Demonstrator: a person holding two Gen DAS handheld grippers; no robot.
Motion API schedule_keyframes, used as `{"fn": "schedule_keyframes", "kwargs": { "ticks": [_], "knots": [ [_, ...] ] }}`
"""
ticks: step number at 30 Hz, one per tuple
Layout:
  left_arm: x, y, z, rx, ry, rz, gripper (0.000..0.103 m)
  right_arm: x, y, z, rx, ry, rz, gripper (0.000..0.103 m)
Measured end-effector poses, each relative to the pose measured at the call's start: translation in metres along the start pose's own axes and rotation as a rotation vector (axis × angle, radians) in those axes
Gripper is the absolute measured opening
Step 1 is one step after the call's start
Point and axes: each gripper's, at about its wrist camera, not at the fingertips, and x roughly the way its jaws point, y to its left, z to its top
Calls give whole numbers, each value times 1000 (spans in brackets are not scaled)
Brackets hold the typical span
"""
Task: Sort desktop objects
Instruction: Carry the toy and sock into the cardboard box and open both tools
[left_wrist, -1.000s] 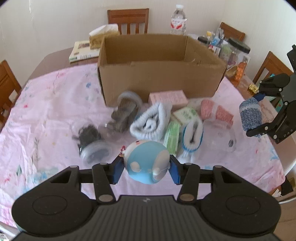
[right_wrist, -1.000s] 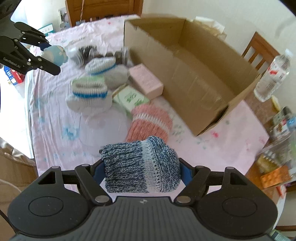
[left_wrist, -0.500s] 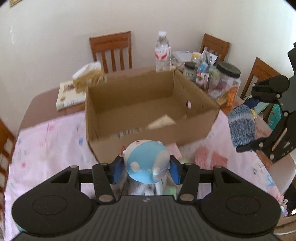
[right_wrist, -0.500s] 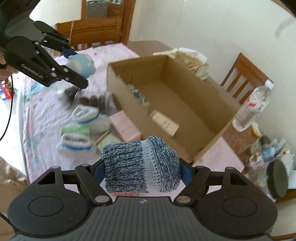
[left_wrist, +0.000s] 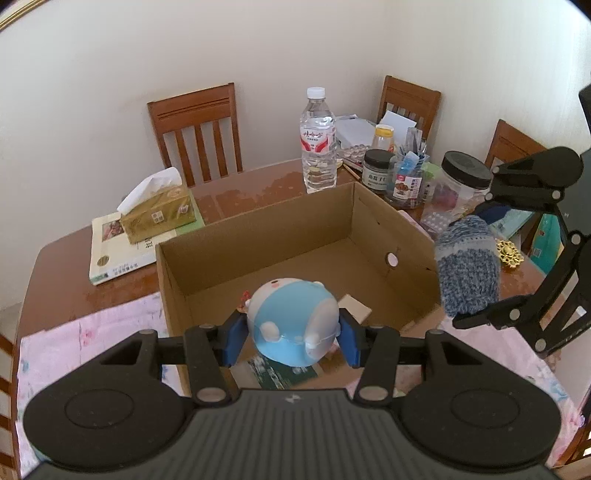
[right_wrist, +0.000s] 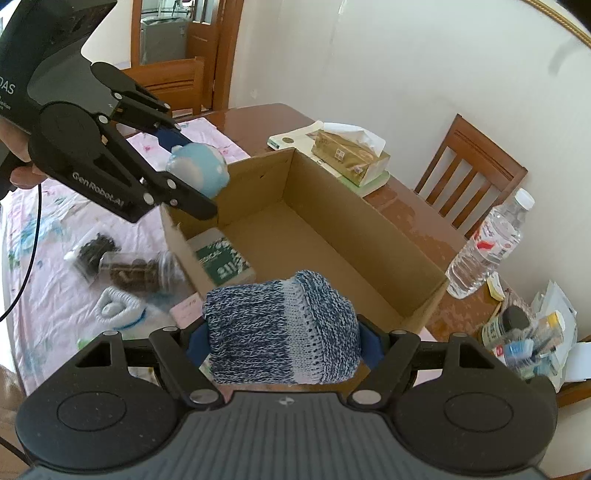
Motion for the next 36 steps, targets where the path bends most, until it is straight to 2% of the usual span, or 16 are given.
{"fn": "schedule_keyframes", "kwargs": {
  "ticks": [16, 17, 18, 19, 20, 21, 25, 30, 36],
  "knots": [
    [51, 44, 17, 5, 33, -31, 52, 60, -19, 46, 21, 28, 28, 81],
    [53, 46, 18, 5, 34, -29, 53, 63, -19, 47, 19, 31, 30, 81],
    [55, 48, 19, 7, 36, -29, 58, 66, -19, 48, 17, 33, 30, 81],
    [58, 50, 20, 11, 39, -30, 64, 69, -19, 50, 17, 35, 32, 81],
    [59, 51, 20, 12, 39, -25, 76, 72, -19, 51, 19, 38, 36, 81],
    [59, 51, 20, 10, 33, -17, 79, 75, -19, 52, 21, 40, 37, 81],
    [59, 56, 19, 14, 29, -21, 79, 83, -18, 54, 22, 48, 36, 81],
    [55, 59, 16, -2, 29, -25, 80, 84, -16, 55, 25, 42, 23, 95],
    [47, 56, 10, 1, 31, -17, 84, 75, -13, 52, 31, 34, 9, 97]
  ]
}}
